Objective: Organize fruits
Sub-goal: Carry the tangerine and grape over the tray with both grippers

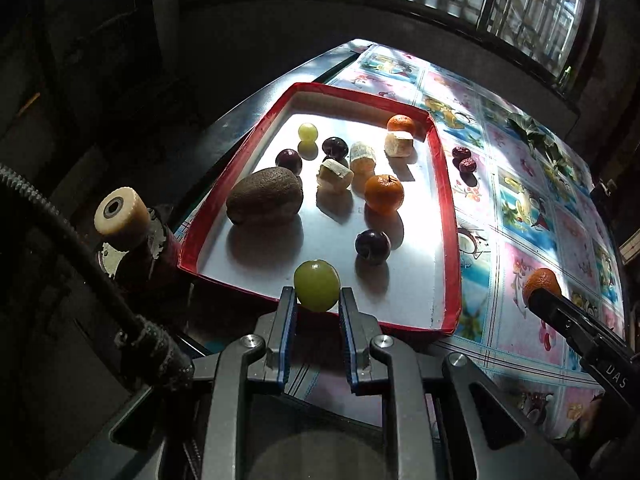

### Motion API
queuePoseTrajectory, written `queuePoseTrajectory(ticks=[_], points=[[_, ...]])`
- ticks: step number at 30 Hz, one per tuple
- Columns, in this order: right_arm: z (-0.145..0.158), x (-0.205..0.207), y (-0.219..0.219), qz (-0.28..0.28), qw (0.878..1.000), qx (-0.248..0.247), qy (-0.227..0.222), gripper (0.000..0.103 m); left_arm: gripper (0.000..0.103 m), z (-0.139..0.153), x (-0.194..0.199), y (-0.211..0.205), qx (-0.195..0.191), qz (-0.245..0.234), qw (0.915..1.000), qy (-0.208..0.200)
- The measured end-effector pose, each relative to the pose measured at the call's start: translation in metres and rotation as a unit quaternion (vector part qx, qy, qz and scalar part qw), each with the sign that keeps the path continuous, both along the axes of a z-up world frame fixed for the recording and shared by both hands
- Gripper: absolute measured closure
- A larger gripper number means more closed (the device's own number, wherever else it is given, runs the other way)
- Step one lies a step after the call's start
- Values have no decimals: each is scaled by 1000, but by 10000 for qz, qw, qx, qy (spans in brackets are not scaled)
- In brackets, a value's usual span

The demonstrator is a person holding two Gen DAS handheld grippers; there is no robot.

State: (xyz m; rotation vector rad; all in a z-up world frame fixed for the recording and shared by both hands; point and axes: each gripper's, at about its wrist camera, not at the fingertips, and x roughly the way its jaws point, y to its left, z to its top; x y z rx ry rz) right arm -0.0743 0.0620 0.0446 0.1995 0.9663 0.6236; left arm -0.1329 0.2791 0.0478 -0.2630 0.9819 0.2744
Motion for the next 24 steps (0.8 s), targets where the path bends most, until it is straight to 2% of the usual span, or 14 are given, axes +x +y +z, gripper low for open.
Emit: queuePoseTrajectory(ticks=[9, 13, 16, 24], points=[[6, -3, 32, 335, 9993, -64, -124, 64, 83, -1, 0, 18, -111, 119, 9999, -16], [12, 1, 55, 536, 9982, -98, -251, 64, 83, -2, 10, 23, -210, 99, 9997, -4], [14, 9, 74, 672, 9970, -175, -336, 64, 83, -2, 22, 24, -139, 87, 9999, -28], [-11, 35, 114, 931, 9936, -616, -148, 64, 83, -20, 42, 34, -117, 88, 9997, 200]])
